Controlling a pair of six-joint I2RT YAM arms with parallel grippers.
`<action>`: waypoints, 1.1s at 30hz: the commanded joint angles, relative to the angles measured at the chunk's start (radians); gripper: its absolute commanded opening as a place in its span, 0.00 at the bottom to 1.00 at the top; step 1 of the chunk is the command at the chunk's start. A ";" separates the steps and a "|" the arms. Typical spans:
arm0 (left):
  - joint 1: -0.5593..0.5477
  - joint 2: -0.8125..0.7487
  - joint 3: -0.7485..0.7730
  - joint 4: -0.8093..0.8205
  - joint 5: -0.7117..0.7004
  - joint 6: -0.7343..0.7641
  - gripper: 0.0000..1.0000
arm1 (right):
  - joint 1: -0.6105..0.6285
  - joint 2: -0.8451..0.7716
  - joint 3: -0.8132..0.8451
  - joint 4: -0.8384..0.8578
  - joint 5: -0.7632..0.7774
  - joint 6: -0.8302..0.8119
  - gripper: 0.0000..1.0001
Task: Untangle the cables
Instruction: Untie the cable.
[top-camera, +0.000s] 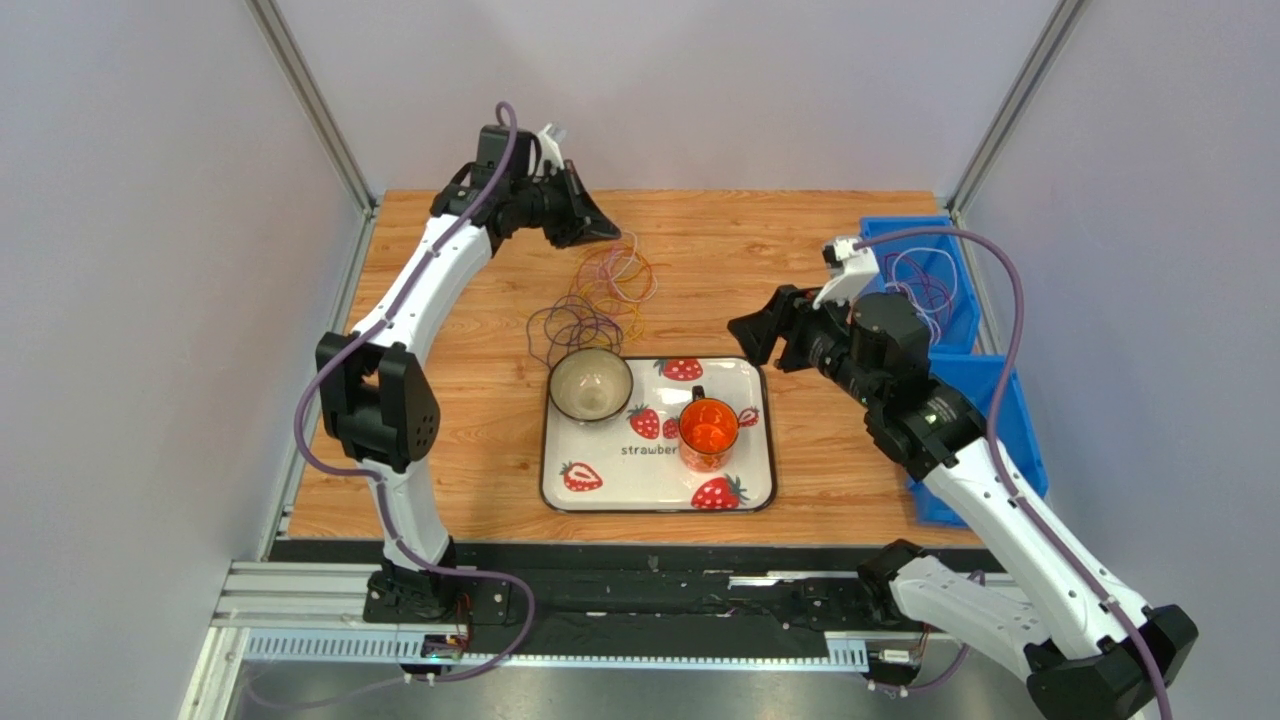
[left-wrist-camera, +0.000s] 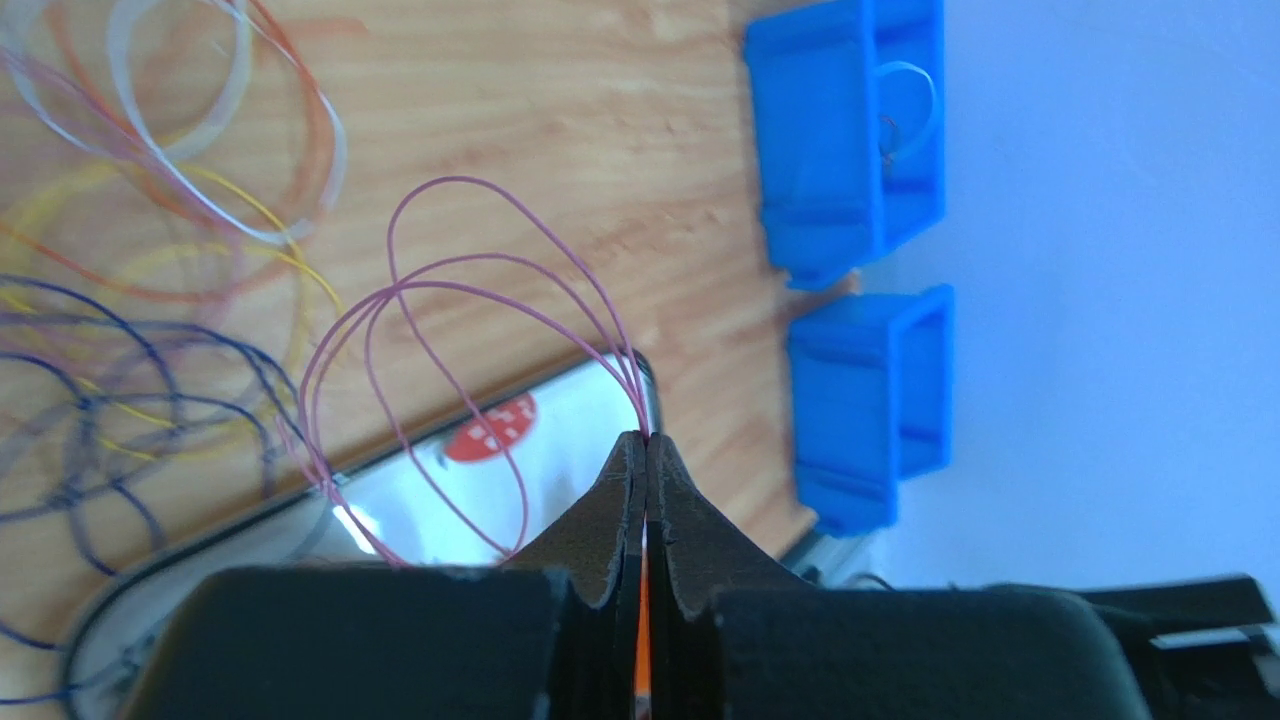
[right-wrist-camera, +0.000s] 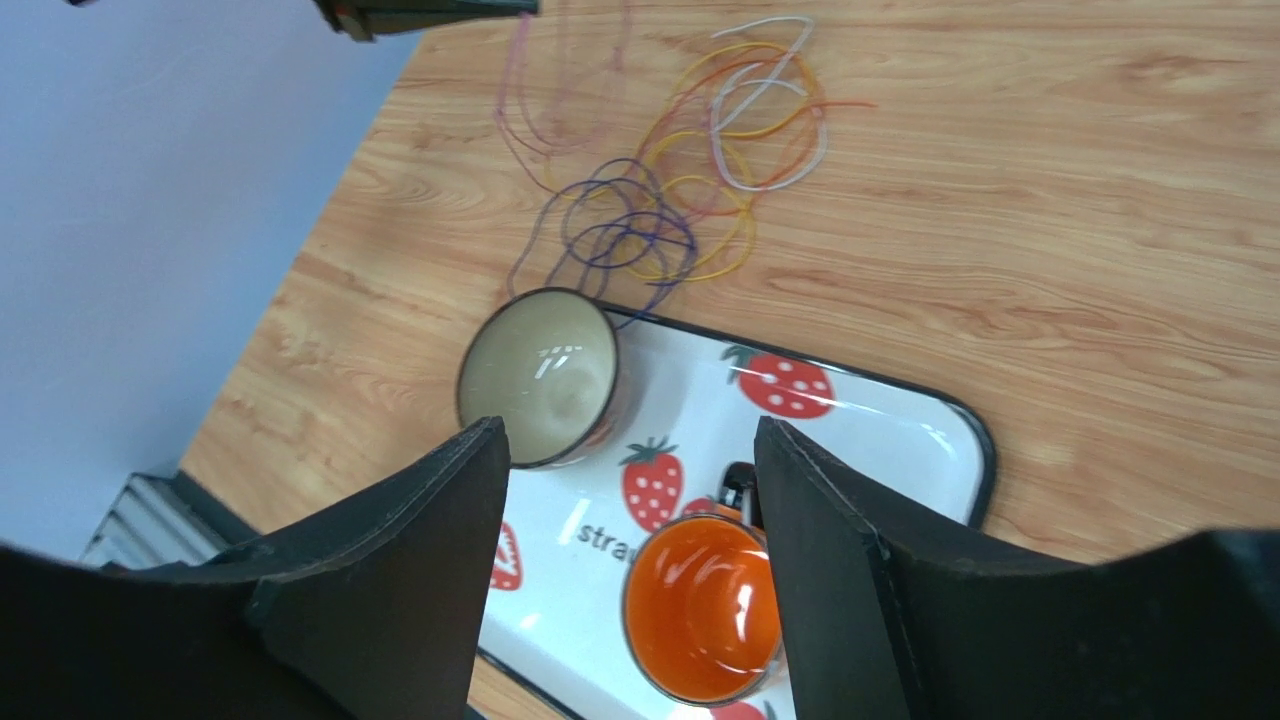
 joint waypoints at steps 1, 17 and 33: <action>0.003 -0.116 -0.160 0.232 0.224 -0.251 0.00 | 0.000 0.034 0.024 0.132 -0.185 0.077 0.65; -0.074 -0.228 -0.516 0.919 0.470 -0.719 0.00 | -0.002 0.223 0.083 0.385 -0.367 0.223 0.58; -0.190 -0.296 -0.515 0.669 0.217 -0.611 0.00 | 0.037 0.316 0.185 0.270 -0.172 0.208 0.44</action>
